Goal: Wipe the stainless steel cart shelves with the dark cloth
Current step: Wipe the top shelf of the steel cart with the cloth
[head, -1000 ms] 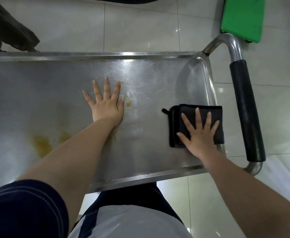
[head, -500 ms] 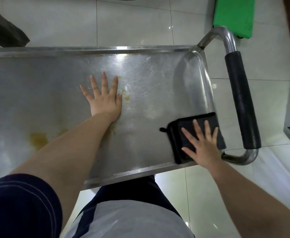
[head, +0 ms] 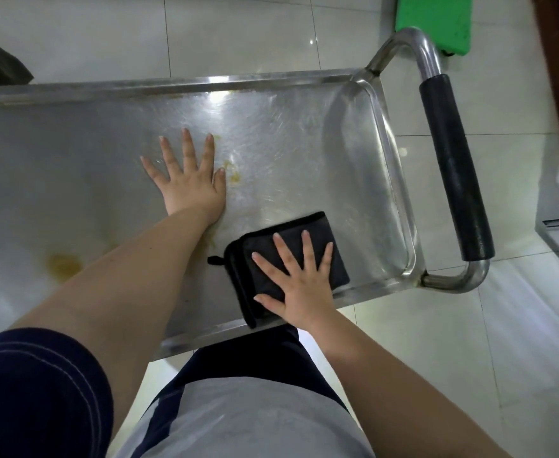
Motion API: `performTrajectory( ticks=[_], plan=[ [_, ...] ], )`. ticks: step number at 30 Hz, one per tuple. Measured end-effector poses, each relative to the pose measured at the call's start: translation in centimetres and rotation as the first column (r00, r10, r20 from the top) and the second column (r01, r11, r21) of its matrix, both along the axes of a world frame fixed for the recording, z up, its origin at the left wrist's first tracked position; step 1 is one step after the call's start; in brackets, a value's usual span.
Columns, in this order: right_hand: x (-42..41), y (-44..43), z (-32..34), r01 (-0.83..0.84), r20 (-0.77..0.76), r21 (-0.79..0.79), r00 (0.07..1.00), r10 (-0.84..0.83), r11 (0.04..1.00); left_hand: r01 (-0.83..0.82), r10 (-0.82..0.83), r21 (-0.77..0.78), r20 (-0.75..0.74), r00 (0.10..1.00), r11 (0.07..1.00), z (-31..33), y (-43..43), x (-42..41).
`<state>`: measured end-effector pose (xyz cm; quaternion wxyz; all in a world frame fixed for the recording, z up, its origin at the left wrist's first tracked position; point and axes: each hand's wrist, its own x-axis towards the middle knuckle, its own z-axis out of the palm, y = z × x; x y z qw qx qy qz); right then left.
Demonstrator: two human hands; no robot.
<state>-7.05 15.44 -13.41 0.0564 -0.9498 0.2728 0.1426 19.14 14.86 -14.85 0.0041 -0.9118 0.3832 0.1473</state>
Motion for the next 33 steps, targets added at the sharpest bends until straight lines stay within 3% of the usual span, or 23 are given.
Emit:
performTrajectory(
  ticks=[3, 8, 12, 17, 20, 22, 25, 33],
  plan=[
    [-3.6, -3.1, 0.1, 0.051, -0.021, -0.013, 0.998, -0.051, 0.999, 0.009, -0.009, 0.005, -0.004, 1.000, 1.000, 0.1, 0.0, -0.1],
    [-10.8, -10.2, 1.0, 0.307, -0.217, -0.008, 0.929, -0.301, 0.952, 0.013, -0.013, 0.015, -0.007, 1.000, 1.000, 0.1, -0.1, 0.0],
    [-9.9, -8.3, 0.8, 0.335, -0.225, -0.003, 0.918, -0.327, 0.942, -0.003, 0.003, 0.032, -0.008, 1.000, 0.999, 0.2, -0.1, -0.1],
    [-1.2, 0.4, 0.5, 0.136, -0.069, 0.042, 0.989, -0.133, 0.990, -0.006, 0.008, 0.048, -0.042, 0.999, 0.999, 0.7, -0.1, 0.0],
    [3.2, 5.2, 0.6, 0.079, -0.055, 0.065, 0.996, -0.076, 0.995, 0.027, -0.023, 0.032, -0.126, 0.992, 0.999, 1.9, 0.0, 0.6],
    [3.9, 6.0, 0.7, 0.109, -0.057, 0.081, 0.993, -0.104, 0.991, 0.074, -0.073, -0.006, -0.176, 0.982, 0.997, 3.1, 0.6, 1.5],
    [3.4, 5.4, 0.9, 0.094, -0.070, 0.113, 0.994, -0.086, 0.989, 0.089, -0.090, -0.018, -0.115, 0.989, 0.996, 4.0, 3.7, 3.8],
    [2.4, 5.5, 1.2, -0.014, -0.093, 0.054, 0.996, 0.019, 0.998, -0.087, 0.090, 0.053, -0.072, 0.993, 0.995, 2.5, 12.5, 11.4]
  ],
)
